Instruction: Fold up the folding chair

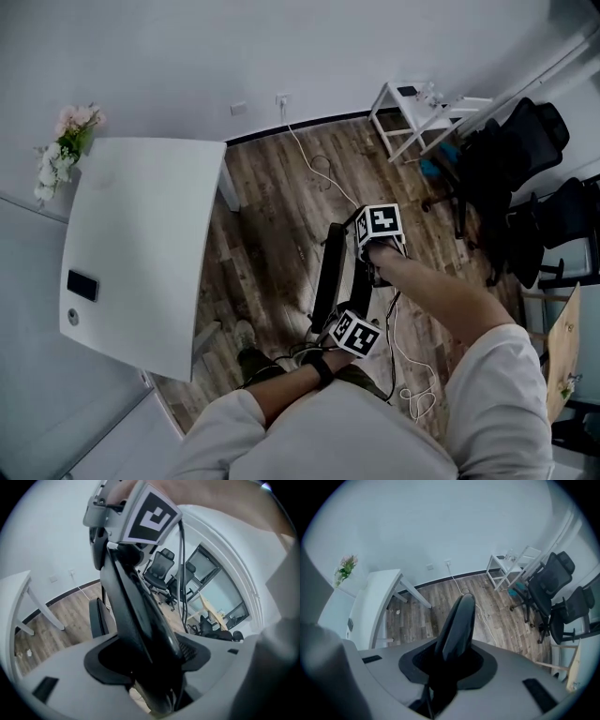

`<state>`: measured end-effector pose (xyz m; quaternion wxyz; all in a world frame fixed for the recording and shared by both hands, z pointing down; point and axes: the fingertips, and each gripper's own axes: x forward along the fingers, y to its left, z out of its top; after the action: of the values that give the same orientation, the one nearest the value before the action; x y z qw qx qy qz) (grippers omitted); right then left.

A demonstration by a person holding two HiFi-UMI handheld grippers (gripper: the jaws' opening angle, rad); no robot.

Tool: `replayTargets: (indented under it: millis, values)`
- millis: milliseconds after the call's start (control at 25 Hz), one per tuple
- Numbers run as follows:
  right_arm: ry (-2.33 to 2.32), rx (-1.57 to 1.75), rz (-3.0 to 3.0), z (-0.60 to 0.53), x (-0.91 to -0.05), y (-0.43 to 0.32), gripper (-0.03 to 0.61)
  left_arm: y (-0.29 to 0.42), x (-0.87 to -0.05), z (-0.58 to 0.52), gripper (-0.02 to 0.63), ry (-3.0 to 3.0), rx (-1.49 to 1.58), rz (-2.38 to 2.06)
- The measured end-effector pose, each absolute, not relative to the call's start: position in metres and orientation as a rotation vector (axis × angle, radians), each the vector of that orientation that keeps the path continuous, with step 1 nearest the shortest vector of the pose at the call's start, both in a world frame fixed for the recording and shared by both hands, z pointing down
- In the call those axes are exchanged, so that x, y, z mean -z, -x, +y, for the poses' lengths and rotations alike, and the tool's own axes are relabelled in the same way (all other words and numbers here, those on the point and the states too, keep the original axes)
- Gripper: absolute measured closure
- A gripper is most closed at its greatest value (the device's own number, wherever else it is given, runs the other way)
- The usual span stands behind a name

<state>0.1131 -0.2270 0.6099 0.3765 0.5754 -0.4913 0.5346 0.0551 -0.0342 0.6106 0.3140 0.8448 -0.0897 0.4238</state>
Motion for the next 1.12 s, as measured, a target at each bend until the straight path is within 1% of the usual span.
replayTargets:
  millis: [240,640,1120]
  values:
    - [-1.512,-1.413,-1.262,-0.258,-0.597,-0.072,0.472,-0.007,-0.601,-0.071,0.327,-2.228,-1.076,-0.277]
    - [-1.475,-1.387,-1.346,-0.330,-0.578,0.035,0.474,0.089,-0.585,-0.141,0.330,-2.212,-1.036,-0.390]
    - [-1.417,-1.342,-1.396,-0.391,-0.582,0.158,0.474,0.200,-0.590,-0.199,0.334,-2.181,-0.985,-0.482]
